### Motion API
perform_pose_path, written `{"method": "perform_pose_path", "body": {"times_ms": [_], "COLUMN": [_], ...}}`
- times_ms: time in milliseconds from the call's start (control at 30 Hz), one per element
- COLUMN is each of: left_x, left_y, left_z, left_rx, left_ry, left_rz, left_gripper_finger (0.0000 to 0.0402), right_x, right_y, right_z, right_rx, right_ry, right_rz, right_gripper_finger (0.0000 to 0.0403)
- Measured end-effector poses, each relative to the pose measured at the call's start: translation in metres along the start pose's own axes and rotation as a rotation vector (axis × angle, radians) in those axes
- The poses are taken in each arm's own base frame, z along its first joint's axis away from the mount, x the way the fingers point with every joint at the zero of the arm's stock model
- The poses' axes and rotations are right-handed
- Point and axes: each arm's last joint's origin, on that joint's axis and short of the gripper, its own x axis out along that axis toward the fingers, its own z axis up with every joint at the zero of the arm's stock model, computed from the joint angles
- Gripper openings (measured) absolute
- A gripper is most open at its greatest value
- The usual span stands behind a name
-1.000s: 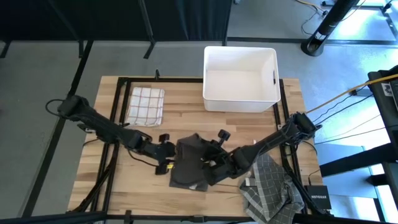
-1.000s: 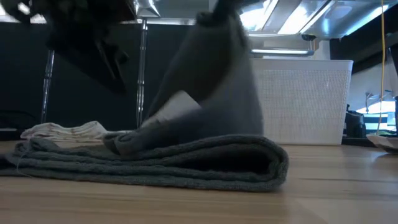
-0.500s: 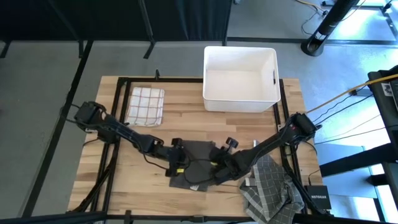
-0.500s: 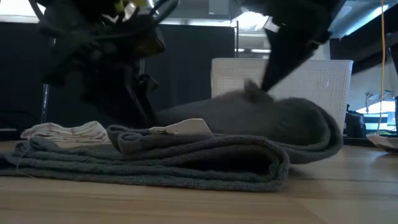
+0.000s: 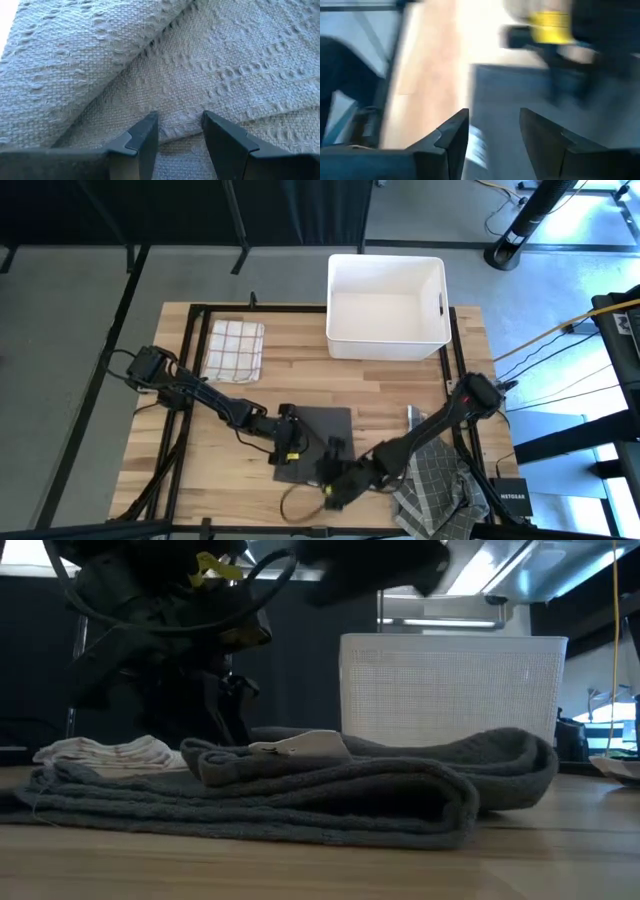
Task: Fold towel
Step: Fold the grey towel and put beside the white towel
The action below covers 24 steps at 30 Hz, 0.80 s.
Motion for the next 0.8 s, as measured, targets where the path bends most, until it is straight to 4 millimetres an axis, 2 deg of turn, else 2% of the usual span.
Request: {"method": "perform_pose_path", "body": {"times_ms": [133,267,467,600,700,800], "left_x": [0.0,0.0,0.0,0.0,0.0,0.0], "left_y": [-0.001,0.0,0.0,0.0,0.0,0.0], "left_z": [0.002,0.003,0.003,0.003,0.003,0.003], "left_rx": [0.0,0.008,0.032,0.027,0.022,0.021], "left_ry": [-0.003,-0.002,-0.003,-0.004,-0.004,-0.004], "left_rz": [-0.004,-0.004,-0.004,-0.003,-0.003,-0.004], "left_gripper_finger": [0.0147,0.0147,0.0147,0.0147,0.0147,0.0147], "right_x": [0.036,0.059,0.074,0.075,0.075,0.075], "right_y": [0.01,0.008,0.007,0.006,0.004,0.002], "right_z": [-0.019,-0.033,-0.043,-0.042,-0.044,-0.048], "right_rx": [-0.084,-0.078,-0.078,-0.073,-0.087,-0.105], "right_ry": [-0.022,-0.027,-0.02,-0.025,0.0,0.041], "right_rz": [0.056,0.022,0.018,0.019,0.008,-0.011], "right_gripper_finger": [0.0168,0.0155,0.0138,0.0121,0.0092,0.0043]}}
